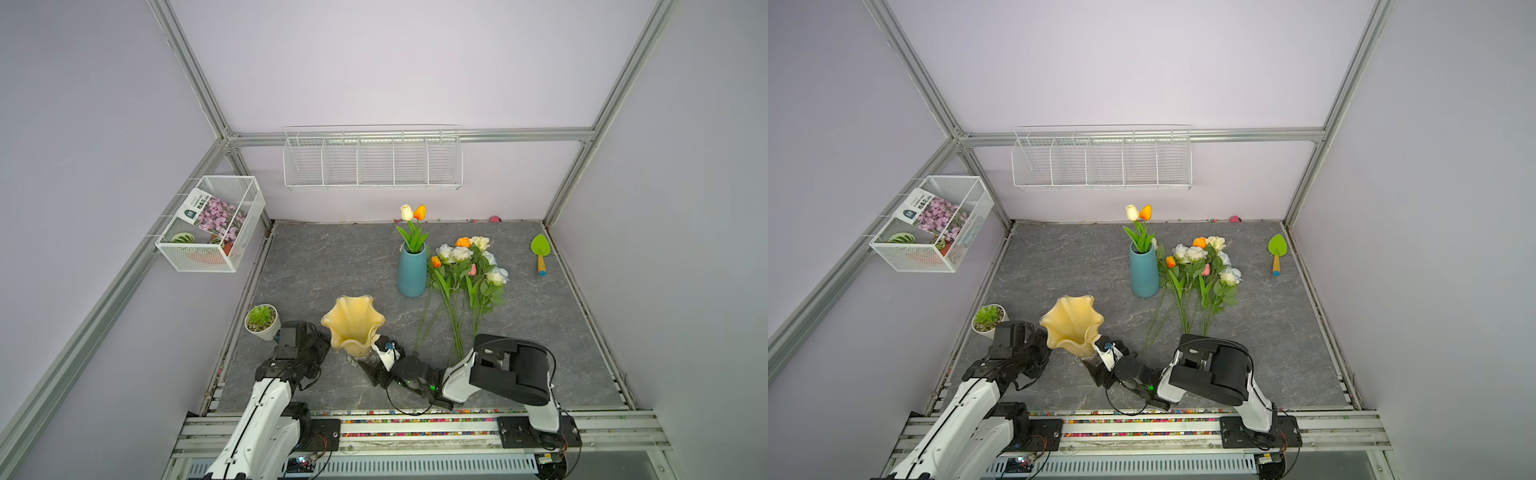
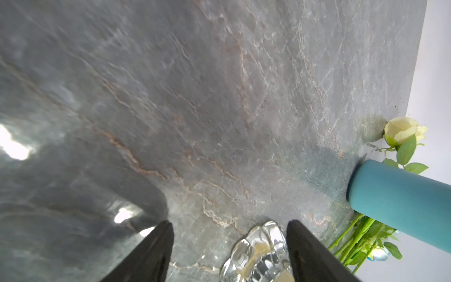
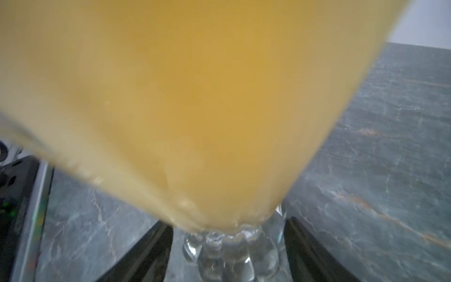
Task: Arrange the flowers in different vases according to their variety
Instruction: Move the vase to the center of the board.
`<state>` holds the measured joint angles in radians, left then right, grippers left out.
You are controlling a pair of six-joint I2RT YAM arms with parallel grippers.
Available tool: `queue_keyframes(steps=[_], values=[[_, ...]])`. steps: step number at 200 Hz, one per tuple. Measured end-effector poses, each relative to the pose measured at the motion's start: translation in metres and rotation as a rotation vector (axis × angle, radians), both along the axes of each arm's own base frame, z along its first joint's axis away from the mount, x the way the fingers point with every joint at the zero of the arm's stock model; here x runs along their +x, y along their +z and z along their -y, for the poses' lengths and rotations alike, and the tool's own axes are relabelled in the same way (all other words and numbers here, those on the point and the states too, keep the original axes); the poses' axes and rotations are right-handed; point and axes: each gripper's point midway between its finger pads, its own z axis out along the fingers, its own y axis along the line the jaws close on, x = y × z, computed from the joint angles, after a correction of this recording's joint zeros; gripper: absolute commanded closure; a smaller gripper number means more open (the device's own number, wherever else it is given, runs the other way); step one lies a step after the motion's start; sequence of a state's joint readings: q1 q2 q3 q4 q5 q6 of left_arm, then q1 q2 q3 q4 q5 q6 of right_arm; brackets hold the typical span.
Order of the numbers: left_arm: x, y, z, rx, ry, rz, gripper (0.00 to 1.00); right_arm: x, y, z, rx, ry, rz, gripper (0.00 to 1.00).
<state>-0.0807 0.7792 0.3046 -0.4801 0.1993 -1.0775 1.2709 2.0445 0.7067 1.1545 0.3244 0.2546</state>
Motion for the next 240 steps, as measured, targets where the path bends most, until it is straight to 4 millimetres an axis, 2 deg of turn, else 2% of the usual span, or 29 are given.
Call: queue_keyframes(steps=[41, 77, 124, 133, 144, 162, 177, 198, 216, 240], values=[[0.003, 0.009, -0.001, 0.016, -0.009, 0.047, 0.22, 0.028, 0.008, -0.017, 0.002, -0.048, 0.009, 0.25], [0.007, 0.027, -0.007, 0.049, 0.002, 0.123, 0.21, 0.063, 0.008, -0.025, -0.007, -0.089, -0.001, 0.25], [0.006, 0.034, -0.014, 0.086, 0.017, 0.135, 0.21, 0.107, 0.007, -0.032, -0.024, -0.146, -0.026, 0.25], [0.006, 0.035, -0.014, 0.092, 0.008, 0.143, 0.18, 0.116, 0.008, -0.033, -0.027, -0.154, -0.037, 0.25], [0.007, 0.037, -0.012, 0.093, -0.013, 0.155, 0.08, 0.125, 0.008, -0.034, -0.032, -0.157, -0.049, 0.25], [0.01, 0.049, 0.0, 0.077, -0.097, 0.226, 0.01, 0.135, 0.01, -0.032, -0.042, -0.152, -0.071, 0.24], [0.014, 0.068, 0.013, 0.043, -0.172, 0.336, 0.0, 0.135, 0.012, -0.024, -0.049, -0.143, -0.09, 0.23], [0.012, 0.093, 0.028, 0.006, -0.252, 0.479, 0.0, 0.116, 0.026, -0.003, -0.059, -0.106, -0.131, 0.22], [0.01, 0.105, 0.036, -0.008, -0.297, 0.538, 0.0, 0.099, 0.054, 0.012, -0.042, -0.081, -0.154, 0.22], [0.008, 0.104, 0.051, -0.036, -0.361, 0.547, 0.0, 0.084, 0.097, 0.034, -0.013, -0.08, -0.173, 0.22]])
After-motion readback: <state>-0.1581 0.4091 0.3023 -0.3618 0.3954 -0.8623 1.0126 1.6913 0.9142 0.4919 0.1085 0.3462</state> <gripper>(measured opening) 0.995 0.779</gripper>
